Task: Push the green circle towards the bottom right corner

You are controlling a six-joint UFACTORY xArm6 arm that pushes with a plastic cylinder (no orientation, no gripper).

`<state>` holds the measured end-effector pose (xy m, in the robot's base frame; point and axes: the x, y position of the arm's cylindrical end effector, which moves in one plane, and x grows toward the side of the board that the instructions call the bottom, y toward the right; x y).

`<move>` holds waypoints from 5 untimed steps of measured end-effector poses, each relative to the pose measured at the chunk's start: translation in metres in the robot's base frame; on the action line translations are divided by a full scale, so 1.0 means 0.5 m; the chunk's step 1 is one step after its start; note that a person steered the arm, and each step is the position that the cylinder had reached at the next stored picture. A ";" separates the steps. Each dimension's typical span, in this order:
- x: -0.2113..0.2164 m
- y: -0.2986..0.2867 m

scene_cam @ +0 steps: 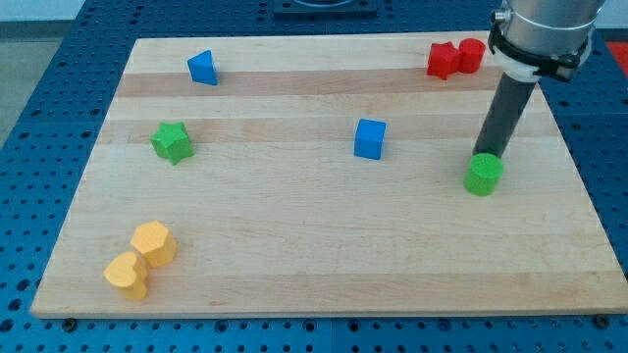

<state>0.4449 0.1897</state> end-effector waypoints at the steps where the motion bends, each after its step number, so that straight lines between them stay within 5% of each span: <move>1: 0.045 -0.006; 5: 0.125 -0.127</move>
<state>0.5072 0.1262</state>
